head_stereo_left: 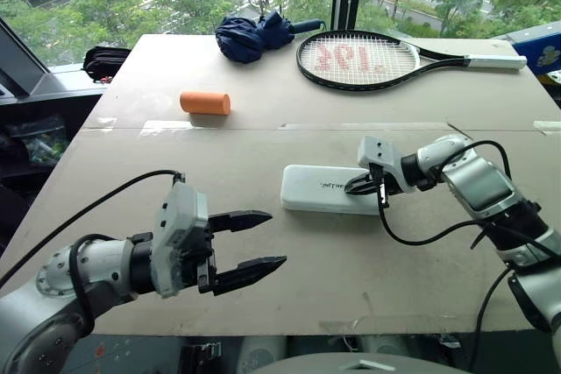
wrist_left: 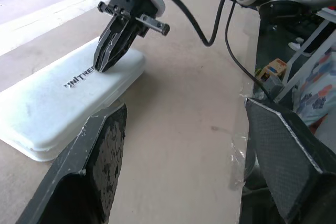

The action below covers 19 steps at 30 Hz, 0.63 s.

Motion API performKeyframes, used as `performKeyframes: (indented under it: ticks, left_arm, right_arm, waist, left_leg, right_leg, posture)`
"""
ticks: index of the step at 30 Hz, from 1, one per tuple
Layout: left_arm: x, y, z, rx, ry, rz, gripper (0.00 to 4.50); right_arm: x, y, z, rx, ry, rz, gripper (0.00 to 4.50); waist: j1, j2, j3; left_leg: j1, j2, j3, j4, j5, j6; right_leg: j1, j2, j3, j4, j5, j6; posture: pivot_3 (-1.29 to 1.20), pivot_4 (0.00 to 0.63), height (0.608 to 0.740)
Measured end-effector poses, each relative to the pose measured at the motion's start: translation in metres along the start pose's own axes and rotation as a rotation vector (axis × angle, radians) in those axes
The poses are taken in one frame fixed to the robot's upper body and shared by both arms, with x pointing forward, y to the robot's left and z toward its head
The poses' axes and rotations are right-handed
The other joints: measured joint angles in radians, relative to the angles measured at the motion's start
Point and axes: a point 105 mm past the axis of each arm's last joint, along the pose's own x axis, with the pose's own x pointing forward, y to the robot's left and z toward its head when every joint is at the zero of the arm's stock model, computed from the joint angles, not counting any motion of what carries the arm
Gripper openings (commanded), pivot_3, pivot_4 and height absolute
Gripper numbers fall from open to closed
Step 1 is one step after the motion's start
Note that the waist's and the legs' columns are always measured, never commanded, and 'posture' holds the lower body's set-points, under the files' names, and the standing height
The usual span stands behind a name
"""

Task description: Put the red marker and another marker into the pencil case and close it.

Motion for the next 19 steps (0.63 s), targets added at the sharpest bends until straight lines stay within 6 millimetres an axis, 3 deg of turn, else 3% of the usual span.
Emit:
performKeyframes:
  ticks: [2,5,8,10,12,13,19]
  left_arm:
    - [-0.002,-0.001,-0.004,-0.014,0.010,-0.003,3.61]
    - [-0.006,0.005,-0.010,-0.014,0.028,0.038,3.61]
    - [-0.015,0.017,-0.017,-0.035,0.032,0.121,3.61]
    - [-0.027,0.020,-0.027,-0.060,0.060,0.172,3.61]
    - [-0.047,0.020,-0.046,-0.122,0.121,0.233,3.61]
    - [-0.051,0.020,-0.050,-0.132,0.135,0.242,3.61]
    - [-0.076,0.016,-0.067,-0.154,0.207,0.282,3.61]
  right_arm:
    - [-0.014,0.010,-0.007,0.065,-0.111,-0.022,0.02]
    - [-0.048,0.022,-0.015,0.097,-0.222,-0.104,0.79]
    - [-0.087,0.028,-0.039,0.109,-0.149,-0.208,2.19]
    - [-0.110,0.046,-0.058,0.152,-0.141,-0.270,3.09]
    - [-0.138,0.067,-0.086,0.234,-0.091,-0.359,4.27]
    - [-0.145,0.071,-0.091,0.248,-0.078,-0.378,4.45]
    - [-0.189,0.103,-0.108,0.276,-0.026,-0.480,4.45]
  waist:
    - [0.010,0.002,0.002]
    - [0.020,0.011,0.009]
    - [0.026,0.012,0.010]
    - [0.027,0.011,0.010]
    - [0.026,0.011,0.010]
    - [0.024,0.012,0.011]
    - [0.022,0.011,0.011]
  left_leg:
    - [-0.002,-0.001,0.000,0.001,0.000,0.000]
    - [-0.006,-0.002,0.001,0.002,0.000,0.000]
    - [-0.007,-0.002,0.001,0.002,0.000,0.001]
    - [-0.009,-0.001,-0.001,0.000,-0.001,0.001]
    - [-0.008,-0.001,0.001,-0.005,-0.001,0.001]
    - [-0.007,-0.001,0.003,-0.006,-0.001,0.001]
    - [-0.003,0.001,0.009,-0.008,-0.001,0.001]
  right_leg:
    - [0.000,-0.001,0.000,0.000,0.000,0.000]
    - [-0.004,-0.002,0.001,0.000,0.000,0.000]
    - [-0.004,-0.001,0.001,0.000,0.000,0.000]
    - [-0.006,-0.001,0.001,-0.001,0.000,0.000]
    - [-0.008,-0.001,0.002,-0.002,-0.001,0.001]
    - [-0.008,0.000,0.002,-0.002,-0.002,0.000]
    - [-0.008,0.000,0.006,-0.002,-0.003,0.000]
  posture:
    - [0.00,0.150,0.730]
    - [0.00,0.150,0.730]
    - [0.00,0.150,0.730]
    - [0.00,0.150,0.730]
    - [0.00,0.150,0.730]
    - [0.00,0.150,0.730]
    - [0.00,0.150,0.730]
